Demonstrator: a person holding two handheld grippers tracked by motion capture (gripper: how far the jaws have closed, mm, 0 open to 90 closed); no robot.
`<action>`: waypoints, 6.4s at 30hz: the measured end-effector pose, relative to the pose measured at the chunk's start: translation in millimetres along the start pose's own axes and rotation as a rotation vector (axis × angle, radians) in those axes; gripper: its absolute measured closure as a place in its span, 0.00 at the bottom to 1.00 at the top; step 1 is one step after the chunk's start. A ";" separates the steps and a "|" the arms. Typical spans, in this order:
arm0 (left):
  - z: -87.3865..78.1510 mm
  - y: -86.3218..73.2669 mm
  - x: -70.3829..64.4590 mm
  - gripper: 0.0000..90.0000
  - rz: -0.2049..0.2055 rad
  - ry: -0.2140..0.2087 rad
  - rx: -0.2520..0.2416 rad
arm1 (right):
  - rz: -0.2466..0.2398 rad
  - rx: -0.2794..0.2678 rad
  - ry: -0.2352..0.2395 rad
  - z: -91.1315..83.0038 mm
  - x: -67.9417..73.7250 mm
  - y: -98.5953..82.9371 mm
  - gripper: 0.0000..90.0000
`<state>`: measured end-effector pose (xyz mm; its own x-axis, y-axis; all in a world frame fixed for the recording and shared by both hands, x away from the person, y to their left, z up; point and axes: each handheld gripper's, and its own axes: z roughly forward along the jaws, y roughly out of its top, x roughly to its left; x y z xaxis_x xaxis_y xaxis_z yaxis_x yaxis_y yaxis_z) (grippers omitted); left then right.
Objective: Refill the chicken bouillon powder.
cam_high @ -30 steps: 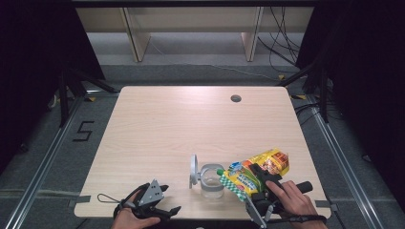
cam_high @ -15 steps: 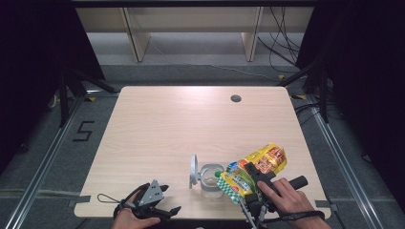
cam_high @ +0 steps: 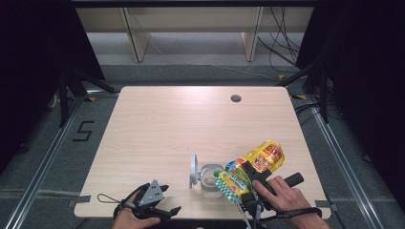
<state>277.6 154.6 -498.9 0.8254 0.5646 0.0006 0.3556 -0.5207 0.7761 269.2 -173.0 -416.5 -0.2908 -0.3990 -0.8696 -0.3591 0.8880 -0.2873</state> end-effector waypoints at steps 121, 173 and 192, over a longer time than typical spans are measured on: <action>2.8 1.8 -4.4 0.21 0.000 -0.007 -0.014 | -0.295 0.150 -0.008 -6.0 -10.9 23.7 0.76; 2.2 1.9 -1.9 0.21 0.013 -0.012 0.007 | -0.375 0.140 0.010 -8.7 -14.0 25.3 0.76; 2.6 1.8 -3.1 0.21 0.003 -0.008 -0.010 | -0.381 0.144 0.012 -9.1 -15.5 25.4 0.76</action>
<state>276.8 150.3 -499.2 0.8301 0.5577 -0.0020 0.3485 -0.5159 0.7825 256.5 -146.3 -406.6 -0.1712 -0.7078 -0.6854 -0.3160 0.6983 -0.6422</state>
